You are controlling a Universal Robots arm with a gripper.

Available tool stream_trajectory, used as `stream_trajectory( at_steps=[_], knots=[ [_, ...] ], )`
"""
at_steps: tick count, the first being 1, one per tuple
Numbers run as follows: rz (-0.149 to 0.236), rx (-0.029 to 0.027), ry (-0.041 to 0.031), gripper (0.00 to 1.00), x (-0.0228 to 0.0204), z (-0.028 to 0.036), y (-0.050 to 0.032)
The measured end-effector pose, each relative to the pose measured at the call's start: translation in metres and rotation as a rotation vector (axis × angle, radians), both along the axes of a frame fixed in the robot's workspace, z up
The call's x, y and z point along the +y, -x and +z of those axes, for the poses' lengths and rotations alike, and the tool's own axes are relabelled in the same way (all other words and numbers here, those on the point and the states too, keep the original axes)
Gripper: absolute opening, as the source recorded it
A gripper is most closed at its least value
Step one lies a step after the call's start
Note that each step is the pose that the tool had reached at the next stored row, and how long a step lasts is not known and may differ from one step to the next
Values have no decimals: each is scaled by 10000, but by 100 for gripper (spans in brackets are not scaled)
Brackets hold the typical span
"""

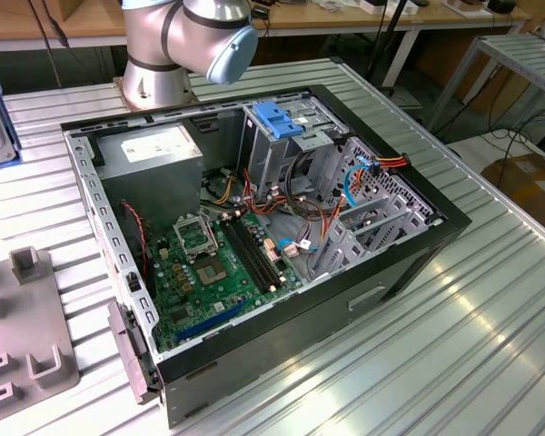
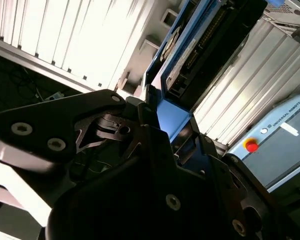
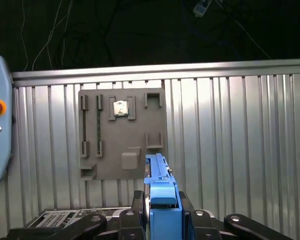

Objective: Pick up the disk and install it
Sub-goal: 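Pick up the disk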

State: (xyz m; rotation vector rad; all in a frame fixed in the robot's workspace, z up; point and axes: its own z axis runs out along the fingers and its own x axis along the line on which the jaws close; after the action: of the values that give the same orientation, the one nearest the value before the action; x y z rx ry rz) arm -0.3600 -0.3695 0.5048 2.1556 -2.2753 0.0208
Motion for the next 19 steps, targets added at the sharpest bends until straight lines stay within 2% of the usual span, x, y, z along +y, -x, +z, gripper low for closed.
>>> stream_trajectory(
  at_steps=[4, 7, 8, 19],
  knots=[
    [-3, 0, -2, 37, 0, -15, -178],
    [-4, 1, -1, 37, 0, -23, -436],
    [-4, 0, -2, 37, 0, -25, -493],
    [-3, 1, -1, 37, 0, -40, -1052]
  ],
)
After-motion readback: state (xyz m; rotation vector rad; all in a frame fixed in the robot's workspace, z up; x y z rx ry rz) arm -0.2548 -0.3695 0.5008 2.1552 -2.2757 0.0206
